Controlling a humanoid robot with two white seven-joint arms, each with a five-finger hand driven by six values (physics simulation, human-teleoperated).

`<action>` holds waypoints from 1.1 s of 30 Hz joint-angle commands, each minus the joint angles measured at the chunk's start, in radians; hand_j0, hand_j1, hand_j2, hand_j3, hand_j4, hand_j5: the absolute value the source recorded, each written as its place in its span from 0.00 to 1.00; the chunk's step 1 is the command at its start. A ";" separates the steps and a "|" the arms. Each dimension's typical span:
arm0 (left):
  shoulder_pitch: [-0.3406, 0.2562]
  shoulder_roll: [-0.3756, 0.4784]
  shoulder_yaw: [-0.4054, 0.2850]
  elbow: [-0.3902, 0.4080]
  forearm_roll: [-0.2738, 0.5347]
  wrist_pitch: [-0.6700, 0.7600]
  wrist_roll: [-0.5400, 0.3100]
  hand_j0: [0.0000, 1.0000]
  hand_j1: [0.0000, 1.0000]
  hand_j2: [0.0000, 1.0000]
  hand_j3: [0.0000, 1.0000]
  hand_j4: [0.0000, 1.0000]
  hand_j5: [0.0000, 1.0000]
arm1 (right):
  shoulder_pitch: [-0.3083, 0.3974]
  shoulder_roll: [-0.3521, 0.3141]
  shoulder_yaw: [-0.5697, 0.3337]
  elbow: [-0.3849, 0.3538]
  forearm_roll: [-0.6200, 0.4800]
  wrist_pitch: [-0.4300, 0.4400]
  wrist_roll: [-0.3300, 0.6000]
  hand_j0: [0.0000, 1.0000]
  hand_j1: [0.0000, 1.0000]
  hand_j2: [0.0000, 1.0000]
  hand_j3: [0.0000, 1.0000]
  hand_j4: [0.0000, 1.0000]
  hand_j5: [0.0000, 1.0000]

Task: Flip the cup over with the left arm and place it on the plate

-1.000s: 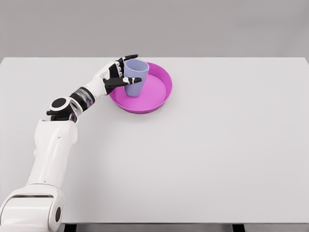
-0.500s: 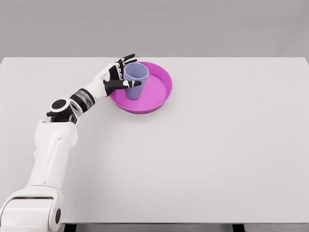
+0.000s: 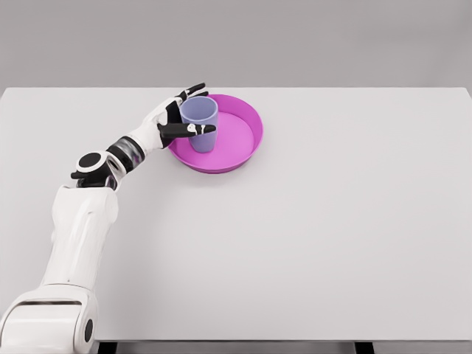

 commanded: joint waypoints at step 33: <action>0.034 0.006 0.006 -0.118 0.007 0.015 0.000 1.00 1.00 1.00 1.00 1.00 1.00 | 0.000 0.000 0.000 0.000 0.000 0.001 0.001 1.00 1.00 1.00 1.00 1.00 1.00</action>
